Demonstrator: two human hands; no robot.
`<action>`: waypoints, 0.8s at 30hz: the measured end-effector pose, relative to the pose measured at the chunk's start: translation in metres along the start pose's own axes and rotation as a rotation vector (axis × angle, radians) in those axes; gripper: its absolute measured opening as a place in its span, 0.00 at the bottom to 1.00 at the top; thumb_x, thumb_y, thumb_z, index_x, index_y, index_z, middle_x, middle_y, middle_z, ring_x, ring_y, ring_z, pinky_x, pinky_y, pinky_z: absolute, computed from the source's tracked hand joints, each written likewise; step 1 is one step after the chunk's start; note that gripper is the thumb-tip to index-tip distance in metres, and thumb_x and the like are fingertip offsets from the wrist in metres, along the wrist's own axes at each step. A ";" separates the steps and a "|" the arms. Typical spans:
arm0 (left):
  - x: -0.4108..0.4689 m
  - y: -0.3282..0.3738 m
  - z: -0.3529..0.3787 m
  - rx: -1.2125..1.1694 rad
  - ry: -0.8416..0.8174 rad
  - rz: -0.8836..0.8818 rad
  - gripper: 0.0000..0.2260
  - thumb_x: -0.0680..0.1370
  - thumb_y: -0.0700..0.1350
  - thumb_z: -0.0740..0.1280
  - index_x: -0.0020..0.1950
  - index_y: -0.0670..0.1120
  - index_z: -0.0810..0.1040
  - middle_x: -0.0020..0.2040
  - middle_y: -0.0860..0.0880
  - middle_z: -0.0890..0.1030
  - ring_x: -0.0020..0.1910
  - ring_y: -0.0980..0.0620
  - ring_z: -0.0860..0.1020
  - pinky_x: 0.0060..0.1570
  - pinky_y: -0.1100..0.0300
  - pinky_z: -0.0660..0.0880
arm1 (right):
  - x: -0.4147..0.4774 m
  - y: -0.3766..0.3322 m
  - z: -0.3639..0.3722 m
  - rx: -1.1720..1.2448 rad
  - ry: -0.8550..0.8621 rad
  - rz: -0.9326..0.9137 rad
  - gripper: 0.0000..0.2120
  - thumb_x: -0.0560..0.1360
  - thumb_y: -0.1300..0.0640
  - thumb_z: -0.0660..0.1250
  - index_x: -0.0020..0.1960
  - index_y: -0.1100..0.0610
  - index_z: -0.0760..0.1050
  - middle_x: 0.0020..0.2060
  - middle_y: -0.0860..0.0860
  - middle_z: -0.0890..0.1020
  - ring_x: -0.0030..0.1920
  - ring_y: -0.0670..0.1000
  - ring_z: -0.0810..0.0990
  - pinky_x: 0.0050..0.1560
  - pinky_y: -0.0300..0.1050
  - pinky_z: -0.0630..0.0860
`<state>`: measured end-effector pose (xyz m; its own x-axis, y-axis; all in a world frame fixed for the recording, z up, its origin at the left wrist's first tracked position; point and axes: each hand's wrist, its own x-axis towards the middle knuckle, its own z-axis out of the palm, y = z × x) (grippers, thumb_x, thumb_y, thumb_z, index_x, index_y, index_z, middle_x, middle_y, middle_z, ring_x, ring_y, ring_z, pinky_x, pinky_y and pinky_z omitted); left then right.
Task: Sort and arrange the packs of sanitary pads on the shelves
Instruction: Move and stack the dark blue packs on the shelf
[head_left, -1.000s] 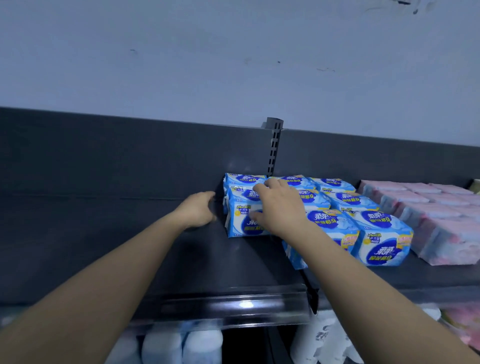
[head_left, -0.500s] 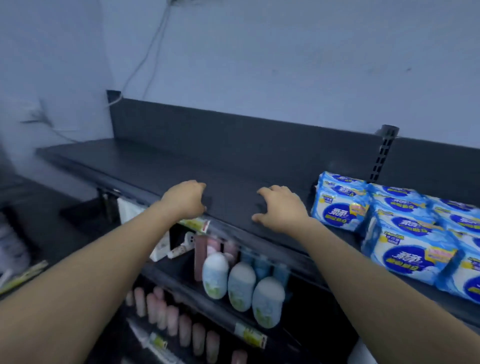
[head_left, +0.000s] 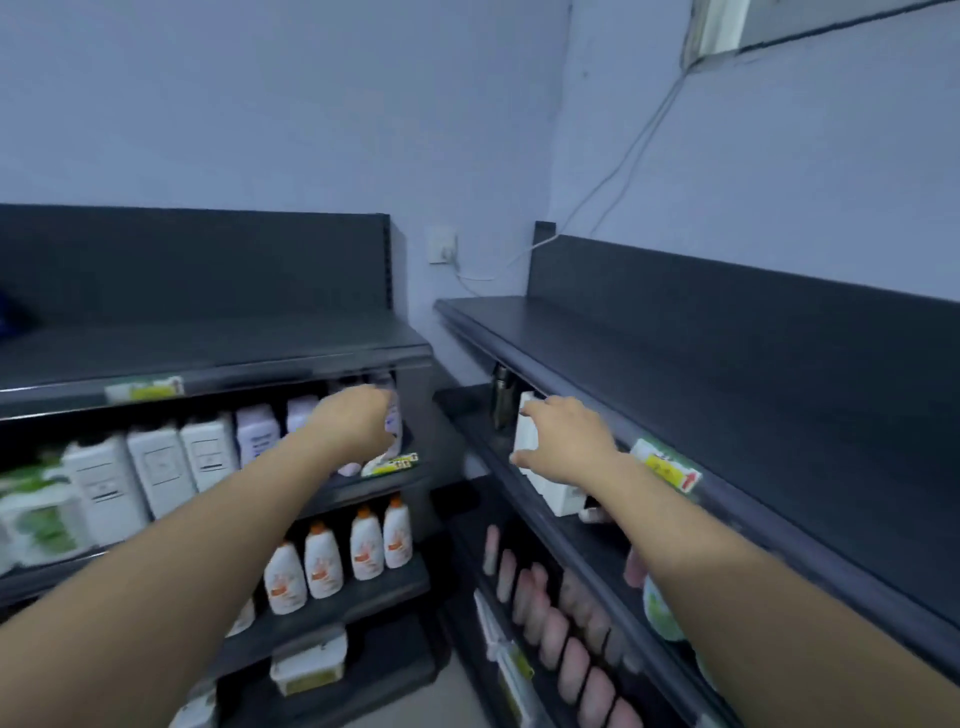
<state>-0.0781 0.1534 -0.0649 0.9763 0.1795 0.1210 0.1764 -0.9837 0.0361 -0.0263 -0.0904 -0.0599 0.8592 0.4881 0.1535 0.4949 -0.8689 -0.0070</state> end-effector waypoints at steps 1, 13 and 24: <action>-0.005 -0.020 -0.001 0.001 -0.007 -0.040 0.13 0.70 0.42 0.69 0.55 0.45 0.78 0.55 0.45 0.79 0.52 0.44 0.79 0.47 0.55 0.77 | 0.008 -0.016 0.001 0.003 -0.002 -0.035 0.29 0.74 0.41 0.67 0.70 0.53 0.67 0.64 0.54 0.73 0.65 0.57 0.70 0.60 0.51 0.70; -0.067 -0.236 -0.019 0.060 0.054 -0.365 0.16 0.76 0.48 0.65 0.63 0.46 0.73 0.60 0.47 0.77 0.57 0.45 0.76 0.53 0.51 0.76 | 0.098 -0.226 0.012 0.041 0.014 -0.338 0.26 0.74 0.43 0.68 0.67 0.53 0.69 0.62 0.54 0.74 0.64 0.57 0.70 0.60 0.51 0.70; -0.108 -0.415 -0.049 0.119 0.087 -0.534 0.18 0.76 0.48 0.66 0.64 0.47 0.73 0.62 0.45 0.76 0.61 0.45 0.75 0.56 0.52 0.74 | 0.172 -0.425 0.014 0.105 0.046 -0.524 0.27 0.74 0.42 0.67 0.69 0.52 0.68 0.63 0.53 0.74 0.64 0.56 0.70 0.60 0.50 0.71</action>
<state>-0.2635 0.5432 -0.0440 0.7343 0.6494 0.1978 0.6620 -0.7495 0.0031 -0.0871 0.3637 -0.0448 0.4879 0.8482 0.2063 0.8684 -0.4956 -0.0160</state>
